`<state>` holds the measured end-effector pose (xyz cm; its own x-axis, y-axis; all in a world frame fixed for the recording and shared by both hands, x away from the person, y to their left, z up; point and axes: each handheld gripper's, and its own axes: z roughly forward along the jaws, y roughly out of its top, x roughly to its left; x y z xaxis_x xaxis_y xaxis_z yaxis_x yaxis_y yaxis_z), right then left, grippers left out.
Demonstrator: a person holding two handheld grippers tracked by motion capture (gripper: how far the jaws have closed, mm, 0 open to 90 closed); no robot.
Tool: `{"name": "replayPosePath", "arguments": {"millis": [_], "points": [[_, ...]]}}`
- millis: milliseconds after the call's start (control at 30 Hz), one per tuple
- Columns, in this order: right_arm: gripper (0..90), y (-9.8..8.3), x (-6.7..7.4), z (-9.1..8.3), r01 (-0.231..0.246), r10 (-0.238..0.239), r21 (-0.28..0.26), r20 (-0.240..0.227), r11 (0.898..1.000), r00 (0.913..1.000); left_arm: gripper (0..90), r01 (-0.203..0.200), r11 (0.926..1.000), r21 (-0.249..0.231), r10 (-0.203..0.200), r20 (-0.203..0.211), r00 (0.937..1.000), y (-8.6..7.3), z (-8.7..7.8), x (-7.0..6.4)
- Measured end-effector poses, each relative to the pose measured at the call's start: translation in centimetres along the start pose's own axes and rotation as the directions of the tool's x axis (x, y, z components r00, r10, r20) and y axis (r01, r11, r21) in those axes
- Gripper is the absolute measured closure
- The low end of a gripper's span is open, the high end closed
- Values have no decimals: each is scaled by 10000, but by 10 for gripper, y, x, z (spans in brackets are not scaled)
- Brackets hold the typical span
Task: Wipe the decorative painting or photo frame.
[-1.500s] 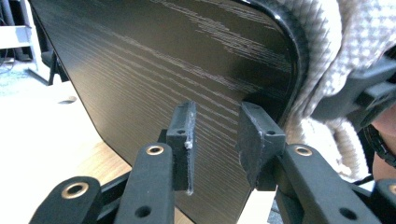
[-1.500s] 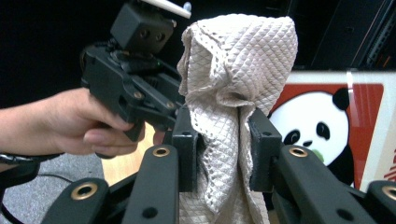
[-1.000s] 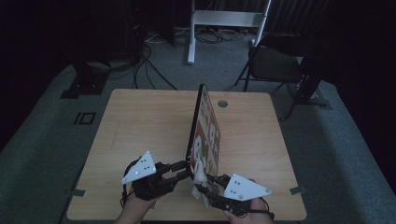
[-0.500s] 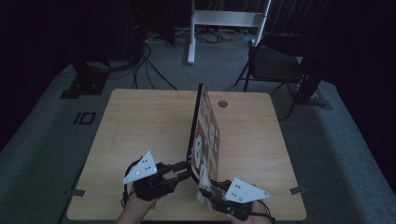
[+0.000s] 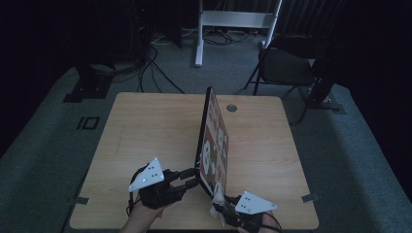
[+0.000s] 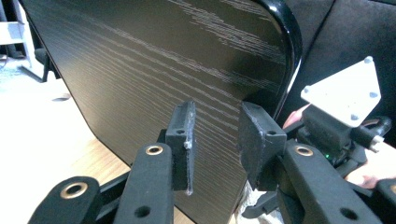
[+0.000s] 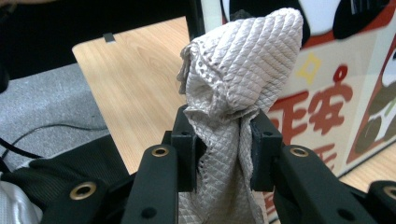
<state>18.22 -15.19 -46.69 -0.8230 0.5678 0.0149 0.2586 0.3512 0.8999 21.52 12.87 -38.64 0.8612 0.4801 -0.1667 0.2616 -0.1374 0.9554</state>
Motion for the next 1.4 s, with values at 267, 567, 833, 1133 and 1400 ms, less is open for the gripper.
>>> {"name": "replayPosePath", "arguments": {"millis": [267, 567, 833, 1133, 1400], "points": [[695, -16, -3, 5, -292, 288, 502, 78, 9983, 9996, 669, 36, 10000, -15, -36, -1, 10000, 0, 0, 0], [702, -34, -7, 10, -468, 457, 1131, 126, 9925, 9989, 655, 57, 10000, 31, -57, 35, 10000, -2, 0, 0], [709, -55, -13, 17, -776, 750, 1805, 209, 9805, 9970, 643, 97, 9999, 78, -98, 80, 9999, -3, 0, 0], [750, -68, -18, 18, -1070, 1040, 2326, 252, 9667, 9943, 595, -2, 9997, 231, -2, 190, 9998, -5, -1, -1], [762, -61, -26, 0, -1373, 1357, 1923, 217, 9717, 9905, 550, -61, 9992, 392, 51, 259, 9997, -9, -1, -3]]}}
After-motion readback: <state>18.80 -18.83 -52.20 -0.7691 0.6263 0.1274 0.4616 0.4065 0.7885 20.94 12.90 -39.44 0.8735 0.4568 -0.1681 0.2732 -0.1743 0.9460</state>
